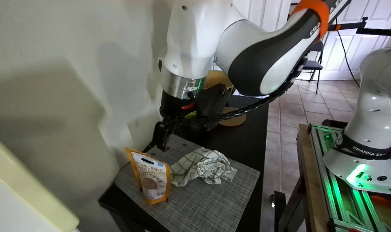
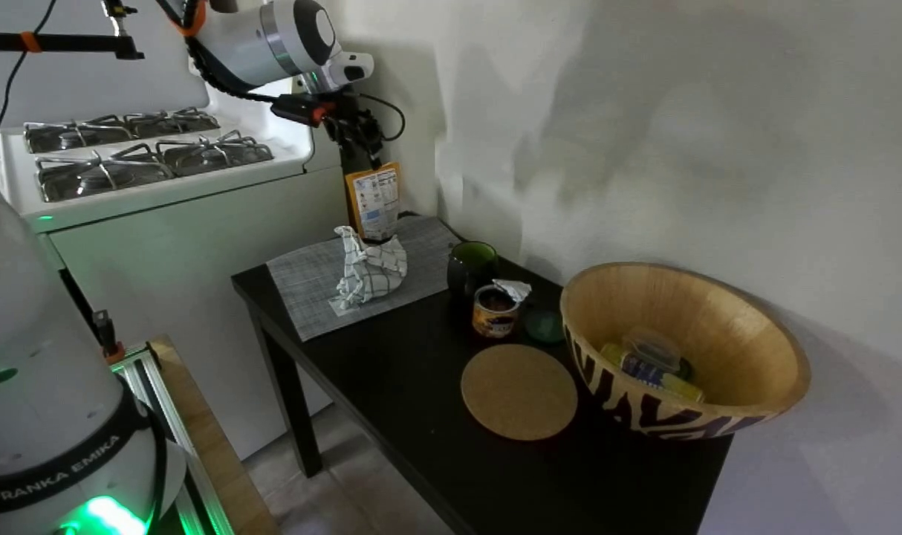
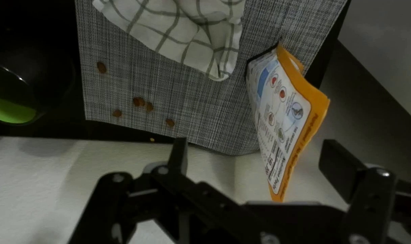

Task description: Put the white and orange packet in the bowl.

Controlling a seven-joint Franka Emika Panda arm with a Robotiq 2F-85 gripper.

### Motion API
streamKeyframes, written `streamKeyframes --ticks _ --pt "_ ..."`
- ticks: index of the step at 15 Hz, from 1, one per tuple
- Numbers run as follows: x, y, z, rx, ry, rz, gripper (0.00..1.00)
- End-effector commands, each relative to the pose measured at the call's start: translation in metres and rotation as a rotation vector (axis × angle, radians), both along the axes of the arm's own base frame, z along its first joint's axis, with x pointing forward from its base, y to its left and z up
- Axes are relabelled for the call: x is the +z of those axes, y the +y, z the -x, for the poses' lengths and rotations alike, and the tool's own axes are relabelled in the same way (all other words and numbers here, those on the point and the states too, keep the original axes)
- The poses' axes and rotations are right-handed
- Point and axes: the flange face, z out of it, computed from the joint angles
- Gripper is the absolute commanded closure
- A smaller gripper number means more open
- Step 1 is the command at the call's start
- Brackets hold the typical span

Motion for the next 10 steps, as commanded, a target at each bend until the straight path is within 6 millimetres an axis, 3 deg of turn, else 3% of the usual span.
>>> streamKeyframes --ticks 1,6,7,8,10 --pt "-0.014 0.026 -0.025 -0.032 0.013 -0.006 0.0" --pt "-0.025 0.047 -0.053 -0.073 0.054 -0.043 0.0" --pt "-0.028 0.05 -0.057 -0.076 0.058 -0.044 0.07" --pt "-0.03 0.054 -0.06 -0.082 0.061 -0.044 0.26" --pt "-0.034 0.058 -0.065 -0.096 0.071 -0.04 0.42"
